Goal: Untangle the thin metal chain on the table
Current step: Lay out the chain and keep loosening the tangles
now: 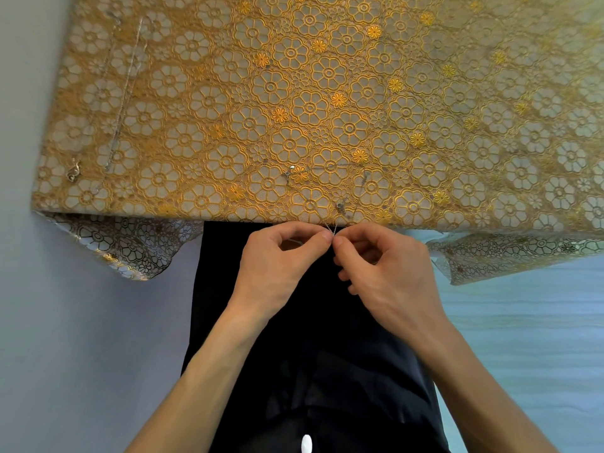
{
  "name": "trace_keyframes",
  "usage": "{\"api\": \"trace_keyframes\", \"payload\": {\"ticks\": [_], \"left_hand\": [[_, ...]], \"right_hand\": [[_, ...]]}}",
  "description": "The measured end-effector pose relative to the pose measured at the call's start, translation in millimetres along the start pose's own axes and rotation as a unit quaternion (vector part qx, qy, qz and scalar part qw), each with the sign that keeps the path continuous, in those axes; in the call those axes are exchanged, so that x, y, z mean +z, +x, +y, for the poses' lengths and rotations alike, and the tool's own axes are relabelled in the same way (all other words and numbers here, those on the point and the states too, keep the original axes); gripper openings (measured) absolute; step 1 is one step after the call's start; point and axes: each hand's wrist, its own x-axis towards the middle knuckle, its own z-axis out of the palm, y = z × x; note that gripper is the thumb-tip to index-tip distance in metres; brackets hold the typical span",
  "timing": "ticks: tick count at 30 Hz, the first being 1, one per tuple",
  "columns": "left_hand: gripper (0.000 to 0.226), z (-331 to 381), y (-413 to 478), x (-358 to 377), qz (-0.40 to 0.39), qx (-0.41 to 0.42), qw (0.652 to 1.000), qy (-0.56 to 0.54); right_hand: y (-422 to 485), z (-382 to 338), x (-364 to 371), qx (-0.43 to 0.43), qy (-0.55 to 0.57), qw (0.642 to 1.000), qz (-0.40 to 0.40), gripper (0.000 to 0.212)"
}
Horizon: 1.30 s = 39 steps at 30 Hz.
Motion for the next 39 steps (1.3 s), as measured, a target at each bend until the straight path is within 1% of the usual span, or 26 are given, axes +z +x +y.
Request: {"api": "trace_keyframes", "payload": {"ticks": [4, 8, 12, 16, 22, 31, 36, 39], "left_hand": [[0.01, -3, -1, 1, 0.006, 0.01, 1.0, -0.002], [0.011, -5, -2, 7, 0.023, 0.009, 0.999, -0.031], [0.011, -6, -3, 10, 0.025, 0.013, 0.999, -0.041], [0.009, -6, -5, 9, 0.029, 0.02, 0.999, -0.015], [0.007, -11, -6, 8, 0.031, 0.047, 0.998, 0.04], [0.007, -14, -9, 9, 0.049, 0.078, 0.99, 0.106], [0.017, -14, -11, 14, 0.075, 0.109, 0.983, 0.124], [0.019, -14, -12, 17, 0.083, 0.119, 0.982, 0.119]], "right_hand": [[-1, 0, 1, 0.01, 0.008, 1.0, 0.0, 0.011], [0, 0, 2, 0.021, 0.016, 1.0, 0.006, 0.012], [1, 0, 0, 0.022, 0.02, 1.0, 0.007, 0.006], [2, 0, -3, 0.019, 0.015, 0.999, 0.023, 0.007], [1, -3, -4, 0.013, 0.004, 1.0, 0.024, 0.007], [4, -5, -3, 0.001, -0.063, 0.998, 0.005, 0.011], [6, -4, 0, 0.0, -0.09, 0.996, -0.021, 0.015], [4, -3, 2, 0.0, -0.073, 0.997, -0.021, 0.019]]}}
